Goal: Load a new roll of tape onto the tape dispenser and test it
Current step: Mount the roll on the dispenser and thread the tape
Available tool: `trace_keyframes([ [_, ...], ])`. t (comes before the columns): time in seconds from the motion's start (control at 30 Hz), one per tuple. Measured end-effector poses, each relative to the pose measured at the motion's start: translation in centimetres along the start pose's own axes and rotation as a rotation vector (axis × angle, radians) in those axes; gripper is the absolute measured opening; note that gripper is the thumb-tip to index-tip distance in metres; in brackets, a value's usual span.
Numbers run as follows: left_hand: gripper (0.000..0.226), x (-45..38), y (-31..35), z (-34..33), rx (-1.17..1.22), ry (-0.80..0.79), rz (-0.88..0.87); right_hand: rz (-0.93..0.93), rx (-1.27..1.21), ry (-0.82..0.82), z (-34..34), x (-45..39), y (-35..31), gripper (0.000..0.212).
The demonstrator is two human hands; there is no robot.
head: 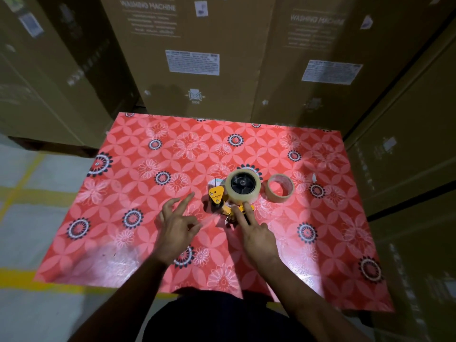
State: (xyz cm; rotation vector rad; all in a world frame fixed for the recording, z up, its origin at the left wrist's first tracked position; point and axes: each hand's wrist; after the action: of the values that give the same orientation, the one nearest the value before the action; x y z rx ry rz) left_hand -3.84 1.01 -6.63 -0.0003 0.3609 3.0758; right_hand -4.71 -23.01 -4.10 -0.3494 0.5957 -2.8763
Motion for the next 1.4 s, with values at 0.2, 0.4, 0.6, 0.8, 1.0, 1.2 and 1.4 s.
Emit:
trace_keyframes([
  [0.2,0.03,0.2,-1.5,1.7,-0.007,0.022,-0.038,-0.011,-0.043,-0.001,0.2,0.1,1.5,0.085],
  [0.4,0.032,0.3,-3.2,2.7,-0.089,0.05,-0.093,-0.005,-0.03,0.05,0.4,0.1,1.3,0.089],
  [0.6,0.02,0.0,-3.3,1.9,-0.164,0.052,-0.081,-0.01,0.027,0.12,0.9,-1.1,-0.6,0.056],
  [0.8,0.021,-0.1,-4.2,1.5,-0.143,0.047,-0.091,-0.042,-0.264,0.126,-0.3,-2.5,-1.6,0.062],
  [1.0,0.021,-0.7,-4.7,1.7,-0.173,0.01,-0.135,-0.162,-0.351,0.294,-1.0,-4.1,-3.2,0.047],
  [1.2,0.027,-0.8,-5.9,1.9,-0.138,0.022,-0.252,-0.167,-0.356,0.335,-1.1,-4.2,-3.6,0.039],
  [1.4,0.023,0.3,-6.0,1.9,0.097,-0.059,-0.071,-0.155,-0.608,0.289,2.1,-3.6,-1.3,0.045],
])
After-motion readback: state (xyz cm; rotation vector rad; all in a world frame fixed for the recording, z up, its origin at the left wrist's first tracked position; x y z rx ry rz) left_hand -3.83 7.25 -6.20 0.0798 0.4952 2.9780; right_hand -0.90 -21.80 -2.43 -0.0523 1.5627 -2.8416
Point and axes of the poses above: each hand's wrist, its own x-axis away from the middle knuckle, its own z-axis out of the back of the hand, y = z × x, and after that the axes turned 15 degrees about -x, right-handed
